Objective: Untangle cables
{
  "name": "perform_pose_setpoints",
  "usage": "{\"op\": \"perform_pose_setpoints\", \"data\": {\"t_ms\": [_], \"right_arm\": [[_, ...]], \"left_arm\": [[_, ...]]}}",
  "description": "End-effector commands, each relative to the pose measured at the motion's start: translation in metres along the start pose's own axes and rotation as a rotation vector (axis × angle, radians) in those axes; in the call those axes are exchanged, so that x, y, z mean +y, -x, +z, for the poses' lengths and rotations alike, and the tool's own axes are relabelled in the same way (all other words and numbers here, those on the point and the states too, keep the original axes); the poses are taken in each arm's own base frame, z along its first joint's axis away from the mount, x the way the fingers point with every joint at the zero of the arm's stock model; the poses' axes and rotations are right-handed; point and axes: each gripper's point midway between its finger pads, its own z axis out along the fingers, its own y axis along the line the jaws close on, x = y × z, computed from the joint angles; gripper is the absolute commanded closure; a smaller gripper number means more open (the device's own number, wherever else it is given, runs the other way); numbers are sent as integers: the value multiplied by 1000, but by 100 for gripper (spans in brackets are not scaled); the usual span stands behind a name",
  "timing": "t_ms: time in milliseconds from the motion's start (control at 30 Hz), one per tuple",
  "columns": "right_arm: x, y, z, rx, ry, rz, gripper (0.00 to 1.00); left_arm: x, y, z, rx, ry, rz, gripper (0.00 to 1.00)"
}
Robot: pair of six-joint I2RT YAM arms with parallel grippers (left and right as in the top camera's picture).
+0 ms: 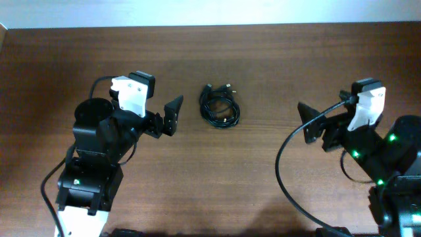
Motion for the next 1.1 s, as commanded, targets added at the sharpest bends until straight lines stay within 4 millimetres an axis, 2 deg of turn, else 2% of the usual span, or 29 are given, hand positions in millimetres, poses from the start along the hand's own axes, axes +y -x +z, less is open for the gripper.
{"op": "perform_pose_setpoints", "data": {"t_ms": [0,33,67,167,267,333,367,400,467,567,633,667,733,767,867,900,1000,1067], "right_arm": [[-12,18,-2,76,-82,-63,1],[-18,26,2,149,-107,-52,1],[-20,32,5,188,-112,-50,1],[-2,62,7,247,-74,-131,0],[2,63,8,255,-103,-164,0],[4,59,8,274,-119,-184,0],[6,58,8,280,-116,-188,0],[6,57,8,285,-116,-187,0],[6,54,7,297,-115,-186,0],[6,49,6,315,-115,-183,0],[6,47,5,324,-115,-182,2],[6,47,5,326,-115,-182,3],[6,47,5,327,-115,-182,4],[6,46,5,327,-115,-181,4],[5,44,4,338,-114,-180,4],[5,43,4,341,-114,-179,4],[5,42,4,344,-114,-179,5],[5,42,4,345,-114,-179,5]], "left_arm": [[-4,20,-5,-49,-11,34,1],[10,23,-3,-23,65,-20,1],[15,22,1,14,88,-42,1],[26,25,28,215,105,-102,1],[36,27,55,330,121,-133,1],[43,16,77,418,125,-167,1],[46,5,89,473,126,-180,1],[53,-24,112,566,127,-202,1],[54,-55,130,656,103,-231,1],[29,-97,165,755,-63,-312,1],[23,-118,179,804,-75,-313,1],[25,-138,187,853,-61,-313,1],[26,-169,193,936,-48,-327,1],[26,-175,194,953,-48,-331,1],[19,-219,205,1060,-58,-343,1],[15,-229,208,1080,-64,-341,1],[-7,-244,213,1120,-78,-332,1],[-15,-248,218,1124,-7,-442,1]]}}
